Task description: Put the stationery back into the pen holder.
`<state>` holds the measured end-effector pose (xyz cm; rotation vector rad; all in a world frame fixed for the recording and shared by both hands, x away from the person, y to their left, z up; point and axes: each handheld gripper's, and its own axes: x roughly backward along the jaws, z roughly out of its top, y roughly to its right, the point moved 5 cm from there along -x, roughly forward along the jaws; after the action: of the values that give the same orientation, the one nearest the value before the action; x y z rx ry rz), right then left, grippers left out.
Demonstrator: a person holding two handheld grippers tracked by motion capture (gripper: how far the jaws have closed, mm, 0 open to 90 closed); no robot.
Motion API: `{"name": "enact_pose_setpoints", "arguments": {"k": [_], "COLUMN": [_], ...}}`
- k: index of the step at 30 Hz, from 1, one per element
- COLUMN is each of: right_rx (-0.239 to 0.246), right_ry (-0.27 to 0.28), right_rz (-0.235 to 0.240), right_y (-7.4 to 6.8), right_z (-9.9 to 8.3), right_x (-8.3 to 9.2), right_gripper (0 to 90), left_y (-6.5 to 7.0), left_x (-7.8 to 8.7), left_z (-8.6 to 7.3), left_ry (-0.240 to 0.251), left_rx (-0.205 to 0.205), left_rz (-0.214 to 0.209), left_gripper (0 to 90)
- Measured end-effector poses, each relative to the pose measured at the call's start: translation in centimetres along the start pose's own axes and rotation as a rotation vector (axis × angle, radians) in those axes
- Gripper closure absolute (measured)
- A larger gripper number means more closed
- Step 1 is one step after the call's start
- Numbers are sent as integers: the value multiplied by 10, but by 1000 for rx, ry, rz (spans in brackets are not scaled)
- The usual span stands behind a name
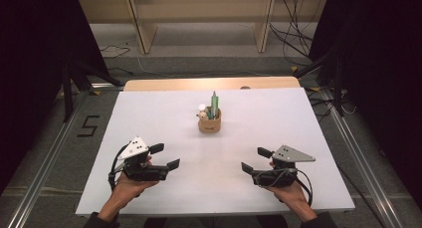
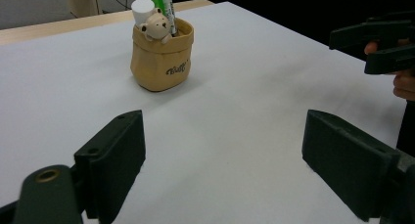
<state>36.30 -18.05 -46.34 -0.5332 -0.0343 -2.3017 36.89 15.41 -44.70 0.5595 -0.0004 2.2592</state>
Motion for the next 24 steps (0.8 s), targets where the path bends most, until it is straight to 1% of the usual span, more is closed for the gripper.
{"name": "enact_pose_setpoints", "arguments": {"k": [4, 8, 12, 24], "right_rx": [-7, -7, -15, -9], "right_ry": [9, 23, 21, 16], "right_rz": [-3, -6, -9, -7], "right_y": [1, 2, 4, 3], "right_z": [1, 4, 3, 3], "right_x": [1, 3, 3, 2], "right_gripper": [197, 197, 197, 196], "left_y": [0, 0, 0, 0], "left_x": [0, 1, 1, 0], "left_z": [0, 1, 1, 0], "left_ry": [2, 8, 7, 5], "left_rx": [-1, 7, 3, 2], "left_rz": [0, -2, -5, -3], "left_gripper": [155, 156, 155, 155]}}
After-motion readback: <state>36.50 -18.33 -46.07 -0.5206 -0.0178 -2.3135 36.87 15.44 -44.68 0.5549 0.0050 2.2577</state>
